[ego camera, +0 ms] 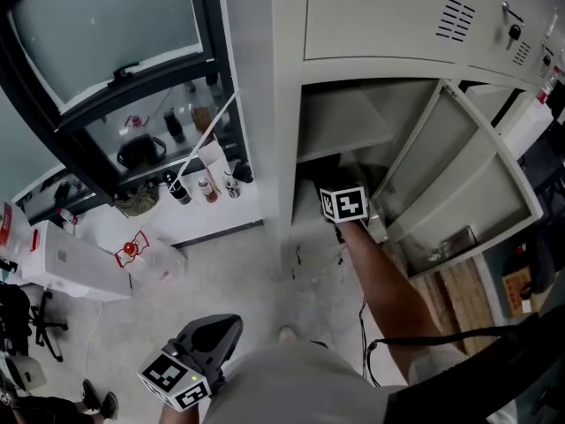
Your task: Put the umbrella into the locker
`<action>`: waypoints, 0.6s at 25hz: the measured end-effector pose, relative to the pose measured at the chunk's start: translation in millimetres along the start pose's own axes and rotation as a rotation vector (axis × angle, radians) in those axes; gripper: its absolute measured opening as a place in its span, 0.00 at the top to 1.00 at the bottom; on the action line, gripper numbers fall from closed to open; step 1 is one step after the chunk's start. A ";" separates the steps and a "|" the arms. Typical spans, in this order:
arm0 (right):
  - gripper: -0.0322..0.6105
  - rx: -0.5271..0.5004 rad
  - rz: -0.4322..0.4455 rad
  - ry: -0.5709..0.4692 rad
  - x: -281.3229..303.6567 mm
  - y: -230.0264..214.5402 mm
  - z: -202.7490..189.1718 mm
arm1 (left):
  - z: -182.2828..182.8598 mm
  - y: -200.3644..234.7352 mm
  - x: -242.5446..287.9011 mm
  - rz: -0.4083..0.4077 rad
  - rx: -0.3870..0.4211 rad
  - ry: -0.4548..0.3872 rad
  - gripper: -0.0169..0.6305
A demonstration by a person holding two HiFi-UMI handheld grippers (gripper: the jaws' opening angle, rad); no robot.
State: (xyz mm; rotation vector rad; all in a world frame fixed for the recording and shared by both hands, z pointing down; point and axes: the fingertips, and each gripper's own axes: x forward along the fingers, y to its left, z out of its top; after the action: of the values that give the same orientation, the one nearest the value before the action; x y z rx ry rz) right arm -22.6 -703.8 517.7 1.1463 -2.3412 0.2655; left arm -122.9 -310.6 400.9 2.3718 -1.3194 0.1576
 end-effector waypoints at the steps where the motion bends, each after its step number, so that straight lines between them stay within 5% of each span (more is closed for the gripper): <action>1: 0.70 0.004 0.000 -0.005 -2.3 0.8 1.3 | -1.7 -1.0 -2.1 -0.001 -0.002 0.000 0.96; 15: 0.70 0.043 -0.075 -0.073 -90.3 15.7 -10.9 | -35.8 -23.4 -60.2 -0.055 -0.011 0.003 0.96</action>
State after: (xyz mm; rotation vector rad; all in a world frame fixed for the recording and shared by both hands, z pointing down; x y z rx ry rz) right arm 15.1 -628.5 480.0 1.2817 -2.3595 0.2521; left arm -132.3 -237.8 408.4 2.3943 -1.2490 0.1375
